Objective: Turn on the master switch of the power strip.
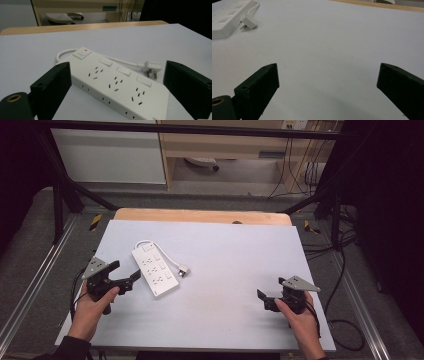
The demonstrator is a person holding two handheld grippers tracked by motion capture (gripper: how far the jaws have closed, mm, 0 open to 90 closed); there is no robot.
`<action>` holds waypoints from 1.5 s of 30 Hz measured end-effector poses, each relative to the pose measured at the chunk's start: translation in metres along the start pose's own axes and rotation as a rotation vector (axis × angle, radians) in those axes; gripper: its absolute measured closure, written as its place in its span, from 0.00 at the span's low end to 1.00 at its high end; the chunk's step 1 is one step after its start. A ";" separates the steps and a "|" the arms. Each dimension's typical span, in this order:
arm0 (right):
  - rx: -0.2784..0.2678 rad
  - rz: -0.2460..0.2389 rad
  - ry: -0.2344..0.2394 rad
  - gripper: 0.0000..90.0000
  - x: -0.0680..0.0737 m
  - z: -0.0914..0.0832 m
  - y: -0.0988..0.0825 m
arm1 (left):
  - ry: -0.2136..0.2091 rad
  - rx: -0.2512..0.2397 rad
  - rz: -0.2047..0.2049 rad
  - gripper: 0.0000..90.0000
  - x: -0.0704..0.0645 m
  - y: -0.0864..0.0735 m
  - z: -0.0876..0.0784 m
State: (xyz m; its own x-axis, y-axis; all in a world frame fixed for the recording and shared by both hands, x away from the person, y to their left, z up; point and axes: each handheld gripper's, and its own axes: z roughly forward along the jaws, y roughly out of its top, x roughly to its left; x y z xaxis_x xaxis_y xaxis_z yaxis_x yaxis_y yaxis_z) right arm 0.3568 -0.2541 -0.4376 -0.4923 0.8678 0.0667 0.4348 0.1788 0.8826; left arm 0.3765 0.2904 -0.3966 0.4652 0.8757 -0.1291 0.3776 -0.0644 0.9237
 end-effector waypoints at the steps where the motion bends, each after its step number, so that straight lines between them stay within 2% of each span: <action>1: 0.000 0.001 0.005 0.06 0.000 0.000 0.000 | -0.004 0.003 0.017 0.09 -0.001 0.005 0.006; 10: 0.005 -0.008 0.015 0.05 0.002 0.001 0.001 | -0.023 0.009 0.046 0.09 -0.005 0.019 0.034; 15: 0.001 -0.004 0.016 0.05 0.002 0.001 0.001 | -0.019 0.013 0.051 0.09 -0.007 0.023 0.046; 20: 0.000 -0.002 0.014 0.05 0.002 0.000 0.001 | -0.012 0.021 0.053 0.09 -0.006 0.024 0.054; 23: 0.002 -0.004 0.014 0.05 0.003 0.000 0.001 | -0.012 0.020 0.038 0.09 -0.005 0.026 0.059; 35: -0.004 0.000 0.007 0.05 0.001 -0.001 0.001 | 0.011 0.046 0.048 0.10 0.001 0.031 0.075; 45: -0.004 0.012 0.007 0.05 0.000 -0.002 0.001 | 0.027 0.049 0.040 0.10 0.006 0.036 0.086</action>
State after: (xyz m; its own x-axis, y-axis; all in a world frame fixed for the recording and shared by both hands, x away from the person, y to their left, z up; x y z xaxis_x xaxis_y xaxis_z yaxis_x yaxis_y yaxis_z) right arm 0.3559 -0.2545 -0.4356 -0.4925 0.8666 0.0807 0.4378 0.1665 0.8835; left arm 0.4616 0.2523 -0.3947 0.4593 0.8844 -0.0825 0.3987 -0.1223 0.9089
